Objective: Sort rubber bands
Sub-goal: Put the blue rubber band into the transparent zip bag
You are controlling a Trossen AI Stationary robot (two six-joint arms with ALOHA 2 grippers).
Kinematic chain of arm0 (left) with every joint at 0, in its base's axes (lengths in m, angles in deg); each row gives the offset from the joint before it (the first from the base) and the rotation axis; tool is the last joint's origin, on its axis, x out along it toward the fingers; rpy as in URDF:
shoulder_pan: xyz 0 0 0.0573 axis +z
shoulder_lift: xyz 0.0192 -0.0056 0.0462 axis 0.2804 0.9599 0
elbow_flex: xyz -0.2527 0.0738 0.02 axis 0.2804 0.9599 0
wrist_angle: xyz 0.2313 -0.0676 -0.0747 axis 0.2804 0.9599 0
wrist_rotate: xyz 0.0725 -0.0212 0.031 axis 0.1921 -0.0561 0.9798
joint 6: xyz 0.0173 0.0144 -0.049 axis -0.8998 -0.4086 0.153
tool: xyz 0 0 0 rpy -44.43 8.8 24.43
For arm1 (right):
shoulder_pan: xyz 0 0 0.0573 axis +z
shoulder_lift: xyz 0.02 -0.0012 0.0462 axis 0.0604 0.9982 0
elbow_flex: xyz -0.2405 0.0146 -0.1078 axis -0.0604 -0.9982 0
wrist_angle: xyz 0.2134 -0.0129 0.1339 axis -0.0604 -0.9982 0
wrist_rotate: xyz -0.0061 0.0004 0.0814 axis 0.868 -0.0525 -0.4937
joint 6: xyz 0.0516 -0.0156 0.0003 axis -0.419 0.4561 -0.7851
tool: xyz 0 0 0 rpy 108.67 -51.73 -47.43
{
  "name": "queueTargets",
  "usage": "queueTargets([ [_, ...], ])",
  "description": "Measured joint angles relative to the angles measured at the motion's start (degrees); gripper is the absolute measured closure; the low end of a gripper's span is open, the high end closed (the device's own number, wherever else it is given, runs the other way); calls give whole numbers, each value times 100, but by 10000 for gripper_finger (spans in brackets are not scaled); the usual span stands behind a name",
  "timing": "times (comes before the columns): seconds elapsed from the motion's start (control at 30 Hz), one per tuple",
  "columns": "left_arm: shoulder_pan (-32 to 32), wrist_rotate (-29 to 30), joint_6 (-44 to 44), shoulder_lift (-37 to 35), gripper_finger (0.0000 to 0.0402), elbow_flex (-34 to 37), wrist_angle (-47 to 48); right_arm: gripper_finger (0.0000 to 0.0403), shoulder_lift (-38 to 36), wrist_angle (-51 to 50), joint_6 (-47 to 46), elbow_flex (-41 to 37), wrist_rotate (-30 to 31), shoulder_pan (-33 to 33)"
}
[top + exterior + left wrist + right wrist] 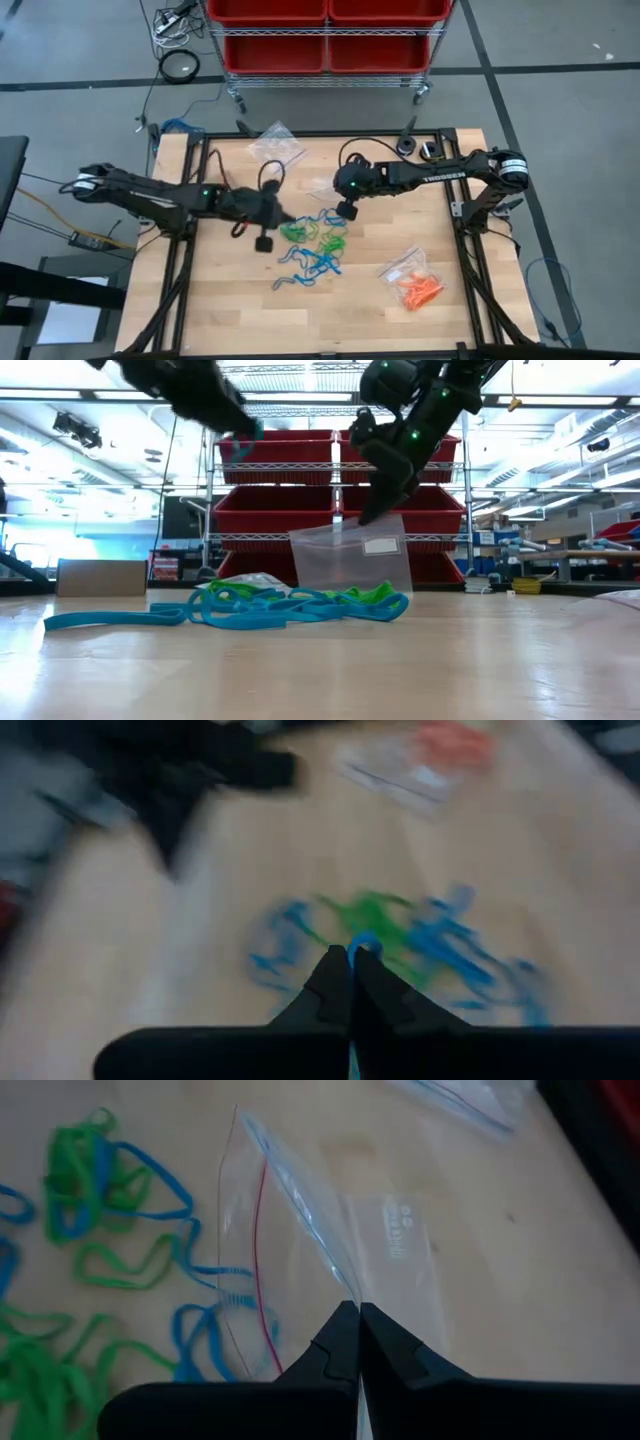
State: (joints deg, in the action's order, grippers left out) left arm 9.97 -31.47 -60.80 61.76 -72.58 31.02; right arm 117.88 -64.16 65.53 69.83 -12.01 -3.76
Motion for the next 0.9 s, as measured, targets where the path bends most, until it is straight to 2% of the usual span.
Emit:
queueTargets([
  [0.1, 192, 183, -715, 20, 400, -86, -473, 403, 0, 167, -42, 0, -260, 32],
  [0.3, 739, -747, -1619, 405, 400, -64, -889, 403, -2, 605, -42, 0, -944, 129],
  [0.63, 1261, -2060, -1947, 1113, 400, -70, -1924, 403, -4, 856, -129, 2, -1322, 164],
  [0.9, 1310, -2137, -1945, 1475, 400, -69, -2307, 403, -4, 974, -133, 2, -1368, 164],
])
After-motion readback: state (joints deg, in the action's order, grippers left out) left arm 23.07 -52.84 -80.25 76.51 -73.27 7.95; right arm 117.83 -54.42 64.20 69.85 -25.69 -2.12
